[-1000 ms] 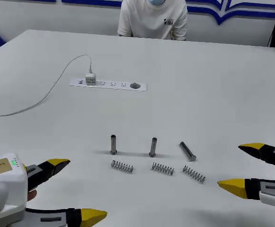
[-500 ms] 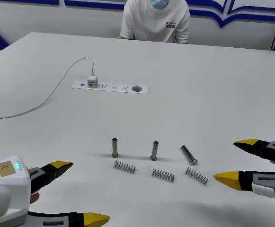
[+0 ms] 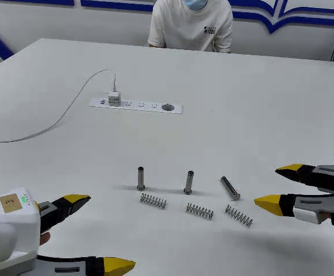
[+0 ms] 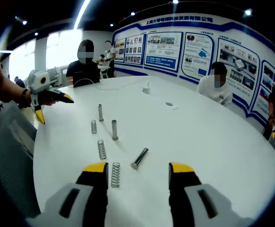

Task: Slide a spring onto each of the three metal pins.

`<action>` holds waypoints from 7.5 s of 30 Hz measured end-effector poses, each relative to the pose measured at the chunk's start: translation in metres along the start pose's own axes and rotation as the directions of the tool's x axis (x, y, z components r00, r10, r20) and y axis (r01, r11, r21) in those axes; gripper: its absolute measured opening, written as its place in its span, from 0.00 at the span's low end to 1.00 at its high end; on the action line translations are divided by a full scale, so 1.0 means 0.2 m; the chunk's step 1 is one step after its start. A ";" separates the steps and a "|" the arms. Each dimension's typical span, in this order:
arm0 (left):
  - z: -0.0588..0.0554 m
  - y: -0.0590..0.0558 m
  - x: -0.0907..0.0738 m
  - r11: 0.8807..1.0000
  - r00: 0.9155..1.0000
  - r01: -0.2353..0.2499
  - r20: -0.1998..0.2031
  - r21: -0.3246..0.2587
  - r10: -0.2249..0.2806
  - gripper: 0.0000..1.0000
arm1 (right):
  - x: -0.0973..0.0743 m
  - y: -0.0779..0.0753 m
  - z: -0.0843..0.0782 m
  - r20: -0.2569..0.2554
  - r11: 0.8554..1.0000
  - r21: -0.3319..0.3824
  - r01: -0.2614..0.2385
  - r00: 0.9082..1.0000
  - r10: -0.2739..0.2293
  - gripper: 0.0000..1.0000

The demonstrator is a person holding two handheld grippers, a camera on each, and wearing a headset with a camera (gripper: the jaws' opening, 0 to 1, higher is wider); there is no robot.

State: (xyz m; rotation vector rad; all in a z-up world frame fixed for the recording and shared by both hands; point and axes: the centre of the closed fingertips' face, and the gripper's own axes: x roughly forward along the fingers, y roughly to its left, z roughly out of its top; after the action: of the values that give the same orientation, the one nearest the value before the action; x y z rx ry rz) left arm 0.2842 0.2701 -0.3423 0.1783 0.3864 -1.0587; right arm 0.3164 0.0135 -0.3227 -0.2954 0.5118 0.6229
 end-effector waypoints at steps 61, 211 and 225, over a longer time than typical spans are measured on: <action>-0.03 -0.02 0.03 1.000 1.000 0.021 -0.018 0.001 -0.021 0.90 | 0.46 -0.13 -0.04 -0.195 0.990 0.098 0.099 0.978 -0.078 0.24; 0.00 -0.05 0.02 0.999 1.000 0.029 -0.002 0.017 -0.029 0.89 | 0.25 -0.01 -0.04 -0.163 0.971 0.194 0.140 0.981 -0.109 0.16; 0.00 -0.05 0.02 0.999 1.000 0.028 -0.002 0.021 -0.028 0.89 | 0.22 0.01 -0.05 -0.168 0.976 0.173 0.128 0.981 -0.099 0.17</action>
State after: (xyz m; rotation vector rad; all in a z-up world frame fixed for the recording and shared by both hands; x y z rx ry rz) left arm 0.2777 0.2617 -0.3436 0.1932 0.3802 -1.0903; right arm 0.3425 0.0330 -0.3549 -0.1987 0.6965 0.4389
